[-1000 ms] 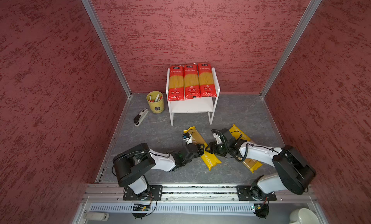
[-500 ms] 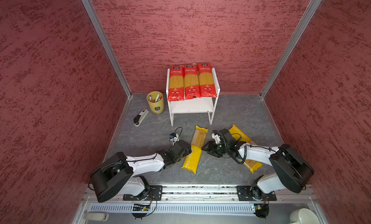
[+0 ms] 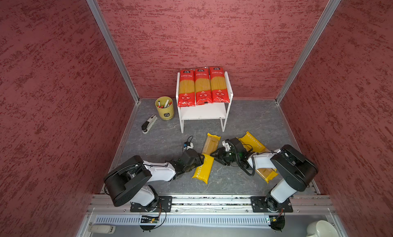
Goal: Arrange pasta packages on shelves
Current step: Pick up the pasta bag from the center of the table.
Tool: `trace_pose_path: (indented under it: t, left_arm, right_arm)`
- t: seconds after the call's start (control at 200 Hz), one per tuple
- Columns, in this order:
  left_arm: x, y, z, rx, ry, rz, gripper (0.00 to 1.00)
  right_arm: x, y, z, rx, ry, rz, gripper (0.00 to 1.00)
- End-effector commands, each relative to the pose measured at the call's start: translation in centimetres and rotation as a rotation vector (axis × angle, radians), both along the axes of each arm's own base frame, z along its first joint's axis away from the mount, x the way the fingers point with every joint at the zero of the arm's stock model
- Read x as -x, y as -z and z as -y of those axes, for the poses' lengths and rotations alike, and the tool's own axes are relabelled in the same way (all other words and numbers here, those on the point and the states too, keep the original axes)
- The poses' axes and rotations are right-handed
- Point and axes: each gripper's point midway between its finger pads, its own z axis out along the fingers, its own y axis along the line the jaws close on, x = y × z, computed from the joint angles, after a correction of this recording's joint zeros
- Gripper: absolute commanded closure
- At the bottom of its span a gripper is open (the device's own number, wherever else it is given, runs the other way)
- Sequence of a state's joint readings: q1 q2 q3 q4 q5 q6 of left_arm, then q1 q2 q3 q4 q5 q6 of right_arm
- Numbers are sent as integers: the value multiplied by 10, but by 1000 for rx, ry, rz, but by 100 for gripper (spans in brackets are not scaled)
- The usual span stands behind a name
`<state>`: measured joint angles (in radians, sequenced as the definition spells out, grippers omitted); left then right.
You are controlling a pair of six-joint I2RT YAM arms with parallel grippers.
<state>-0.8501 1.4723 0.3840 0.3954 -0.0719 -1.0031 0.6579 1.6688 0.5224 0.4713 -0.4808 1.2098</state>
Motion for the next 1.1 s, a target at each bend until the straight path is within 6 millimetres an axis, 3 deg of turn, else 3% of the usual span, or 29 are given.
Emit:
trace_pose_path:
  t: [0.0,0.24,0.511,0.636,0.857,1.097]
  left_arm:
    - [2,-9,17,99,45,19,67]
    - [3,-15,17,104,50,39,75]
    - [4,-36,17,133,71,80,69]
    - [5,-48,7,125,73,105,60]
    - [2,-74,-10,151,55,166,55]
    - [-6,-117,-25,196,67,282,43]
  right_arm:
    - [-11,-4,-12,-51,31,32,59]
    - [-8,-6,-14,-98,1,100,81]
    - [-7,-39,-16,-194,-22,242,96]
    - [-5,-55,-16,-217,-42,302,99]
    - [-2,-86,-19,-251,-91,404,100]
    - [-3,-149,-28,-279,-182,596,100]
